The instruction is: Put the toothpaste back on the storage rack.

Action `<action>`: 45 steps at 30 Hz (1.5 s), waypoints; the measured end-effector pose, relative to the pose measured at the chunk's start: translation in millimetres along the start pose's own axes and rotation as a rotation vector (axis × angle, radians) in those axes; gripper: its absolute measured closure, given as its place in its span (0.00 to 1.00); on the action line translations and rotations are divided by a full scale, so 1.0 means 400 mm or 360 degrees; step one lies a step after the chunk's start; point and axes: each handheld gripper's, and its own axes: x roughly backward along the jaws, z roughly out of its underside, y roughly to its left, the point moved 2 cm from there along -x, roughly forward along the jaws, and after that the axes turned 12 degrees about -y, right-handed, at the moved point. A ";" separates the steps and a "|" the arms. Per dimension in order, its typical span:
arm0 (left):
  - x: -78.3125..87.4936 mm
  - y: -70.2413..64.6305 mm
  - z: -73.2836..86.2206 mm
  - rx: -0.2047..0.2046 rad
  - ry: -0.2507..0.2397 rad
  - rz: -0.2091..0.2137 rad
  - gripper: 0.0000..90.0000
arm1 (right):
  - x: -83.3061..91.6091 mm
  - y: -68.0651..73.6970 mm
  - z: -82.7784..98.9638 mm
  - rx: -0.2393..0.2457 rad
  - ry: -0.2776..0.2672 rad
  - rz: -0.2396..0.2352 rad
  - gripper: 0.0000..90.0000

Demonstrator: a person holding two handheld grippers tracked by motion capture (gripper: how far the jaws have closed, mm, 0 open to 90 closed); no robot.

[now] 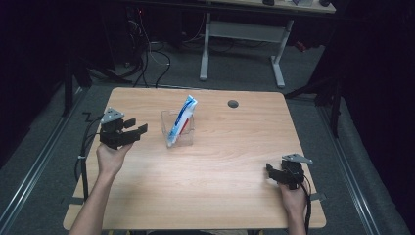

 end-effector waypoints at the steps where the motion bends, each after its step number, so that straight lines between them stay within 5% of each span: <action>1: 0.002 0.001 0.001 -0.0002 0.0001 0.0001 0.49 | 0.000 0.000 0.000 0.0000 0.0000 0.0000 0.34; 45: 0.028 0.005 0.079 0.0066 0.0036 -0.0011 0.49 | 0.000 0.000 0.000 0.0003 -0.0001 0.0001 0.35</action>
